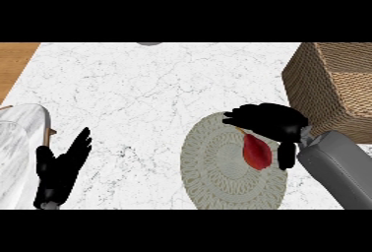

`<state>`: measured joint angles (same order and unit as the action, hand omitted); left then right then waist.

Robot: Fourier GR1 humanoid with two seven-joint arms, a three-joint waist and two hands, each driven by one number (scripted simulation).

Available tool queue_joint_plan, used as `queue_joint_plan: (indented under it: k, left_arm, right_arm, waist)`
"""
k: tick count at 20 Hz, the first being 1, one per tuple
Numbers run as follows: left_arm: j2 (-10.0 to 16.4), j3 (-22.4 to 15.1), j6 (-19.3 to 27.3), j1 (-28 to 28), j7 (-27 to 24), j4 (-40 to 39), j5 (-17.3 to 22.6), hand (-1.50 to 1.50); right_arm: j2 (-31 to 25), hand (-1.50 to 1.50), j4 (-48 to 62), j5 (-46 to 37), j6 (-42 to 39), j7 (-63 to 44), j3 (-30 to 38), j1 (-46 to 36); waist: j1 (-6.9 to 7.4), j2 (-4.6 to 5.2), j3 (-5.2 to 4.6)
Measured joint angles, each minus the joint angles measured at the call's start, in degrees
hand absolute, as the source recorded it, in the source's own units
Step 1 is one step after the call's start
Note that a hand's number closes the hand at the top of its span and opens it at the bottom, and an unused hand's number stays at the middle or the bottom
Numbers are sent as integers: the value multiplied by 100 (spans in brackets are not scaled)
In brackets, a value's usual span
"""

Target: Pick the pear from the placemat and place it in the basket

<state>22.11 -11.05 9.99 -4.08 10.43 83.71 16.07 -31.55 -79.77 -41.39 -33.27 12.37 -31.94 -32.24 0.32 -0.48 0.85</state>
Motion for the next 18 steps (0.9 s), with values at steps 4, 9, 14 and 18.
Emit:
queue_joint_plan:
  k: [4, 9, 14, 18]
  left_arm:
    - [36, 50, -60, -37, 40, 57, -33, 0]
    - [-47, 64, -50, -66, 2, 71, -122, 0]
    - [-68, 106, -68, -96, 132, 186, -137, 0]
    - [-166, 117, -73, -104, 6, 105, -213, 0]
  right_arm:
    - [107, -150, 111, -237, 19, -32, -76, 52]
    - [268, -150, 290, -456, 179, 49, -105, 180]
    - [423, -150, 569, -615, 367, 221, -26, 172]
    - [509, 150, 797, -776, 506, 363, -19, 182]
  waist:
    - [-3, -2, -4]
    - [-5, -2, -3]
    - [1, 4, -13]
    - [-3, -2, -7]
